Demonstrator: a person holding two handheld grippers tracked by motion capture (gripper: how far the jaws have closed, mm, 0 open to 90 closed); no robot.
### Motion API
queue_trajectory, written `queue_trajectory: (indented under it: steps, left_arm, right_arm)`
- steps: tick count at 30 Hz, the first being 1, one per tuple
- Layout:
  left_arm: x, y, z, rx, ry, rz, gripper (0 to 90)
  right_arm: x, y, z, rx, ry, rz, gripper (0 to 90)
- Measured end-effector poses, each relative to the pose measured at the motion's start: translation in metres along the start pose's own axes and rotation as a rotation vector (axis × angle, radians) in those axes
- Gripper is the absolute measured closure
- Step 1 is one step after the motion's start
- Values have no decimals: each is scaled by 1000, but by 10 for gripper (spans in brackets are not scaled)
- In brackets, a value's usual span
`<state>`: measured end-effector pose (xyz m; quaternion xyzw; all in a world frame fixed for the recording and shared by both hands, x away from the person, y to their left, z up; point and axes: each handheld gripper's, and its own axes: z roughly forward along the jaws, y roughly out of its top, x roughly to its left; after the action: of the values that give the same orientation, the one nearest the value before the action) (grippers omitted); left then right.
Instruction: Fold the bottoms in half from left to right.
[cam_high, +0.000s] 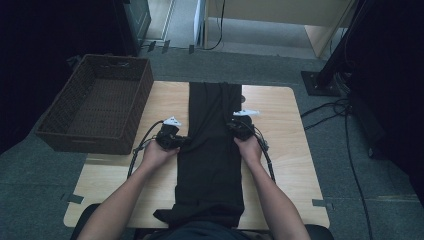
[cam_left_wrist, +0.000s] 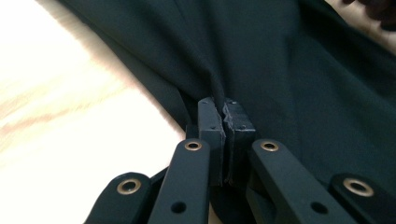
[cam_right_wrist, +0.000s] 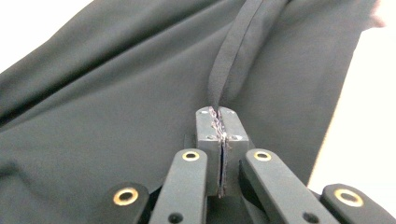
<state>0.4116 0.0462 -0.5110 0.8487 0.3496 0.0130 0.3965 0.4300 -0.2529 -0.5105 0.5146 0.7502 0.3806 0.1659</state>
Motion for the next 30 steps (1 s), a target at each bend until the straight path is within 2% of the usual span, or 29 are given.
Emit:
queue_trajectory:
  steps: [1, 3, 6, 7, 9, 12, 17, 19, 21, 25, 27, 30]
  left_arm:
    - [-1, -2, -3, -1, -3, -5, 881]
    - [-6, -5, -7, -11, -13, -8, 881]
    - [-14, -6, -5, 24, 15, 44, 877]
    - [-15, -7, -3, 29, 20, 45, 872]
    - [-13, -8, -2, 20, 11, 23, 864]
    - [-11, -8, -2, 12, 13, 13, 849]
    - [-8, -6, -4, 3, 36, -4, 738]
    - [-5, -2, -5, -8, 51, -14, 673]
    - [0, 4, -6, -15, 63, 0, 657]
    - [10, 20, -8, -45, 77, -15, 597]
    - [12, 29, -7, -51, 114, 4, 567]
    - [17, 43, -2, -64, 147, 3, 515]
  right_arm:
    - [-1, -1, -7, -14, 2, -11, 896]
    - [-5, -5, -19, -20, 38, -6, 897]
    - [0, -17, -30, -5, 53, -28, 897]
    - [2, -21, -32, 5, 53, -33, 898]
    - [3, -29, -31, 27, 52, -51, 897]
    - [-2, -35, -31, 31, 69, -19, 898]
    - [2, -43, -38, 29, 81, -33, 898]
    - [3, -45, -40, 31, 87, -34, 898]
    - [4, -46, -41, 30, 86, -44, 898]
    - [6, -49, -44, 42, 105, -43, 897]
    - [7, -51, -47, 44, 110, -47, 897]
    - [9, -52, -49, 54, 110, -57, 897]
